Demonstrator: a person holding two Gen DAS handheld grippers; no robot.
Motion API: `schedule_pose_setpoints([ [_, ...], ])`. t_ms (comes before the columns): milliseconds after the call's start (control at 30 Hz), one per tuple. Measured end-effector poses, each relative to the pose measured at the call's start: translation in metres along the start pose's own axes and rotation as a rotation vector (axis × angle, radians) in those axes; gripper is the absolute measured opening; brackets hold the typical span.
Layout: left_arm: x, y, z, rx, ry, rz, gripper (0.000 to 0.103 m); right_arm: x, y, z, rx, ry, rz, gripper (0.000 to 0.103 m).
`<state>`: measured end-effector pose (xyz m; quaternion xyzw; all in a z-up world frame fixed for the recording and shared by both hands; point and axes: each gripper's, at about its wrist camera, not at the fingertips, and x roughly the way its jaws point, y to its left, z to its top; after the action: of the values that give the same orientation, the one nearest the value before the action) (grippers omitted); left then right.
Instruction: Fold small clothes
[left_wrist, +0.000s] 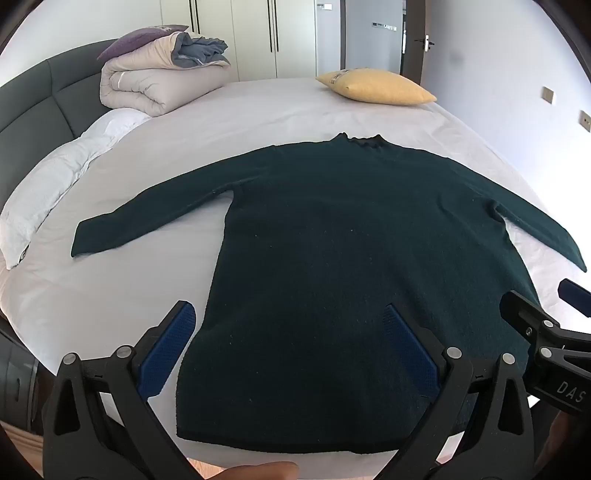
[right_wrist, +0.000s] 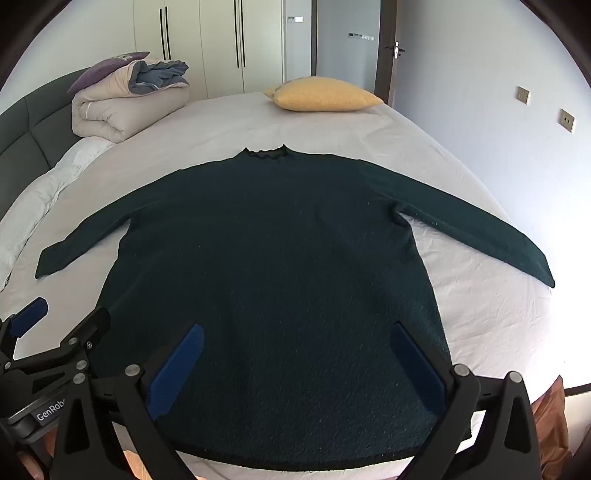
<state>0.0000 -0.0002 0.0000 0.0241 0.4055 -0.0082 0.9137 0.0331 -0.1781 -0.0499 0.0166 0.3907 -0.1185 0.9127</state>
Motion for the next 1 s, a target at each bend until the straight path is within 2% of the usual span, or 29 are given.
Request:
schedule_pose_setpoints([
  [1000,0.0048,-0.0034,-0.0060,-0.008,0.011,-0.010,0.103,0.0060,0.0015,-0.0093,-0.006,0.006,0.001,0.103],
])
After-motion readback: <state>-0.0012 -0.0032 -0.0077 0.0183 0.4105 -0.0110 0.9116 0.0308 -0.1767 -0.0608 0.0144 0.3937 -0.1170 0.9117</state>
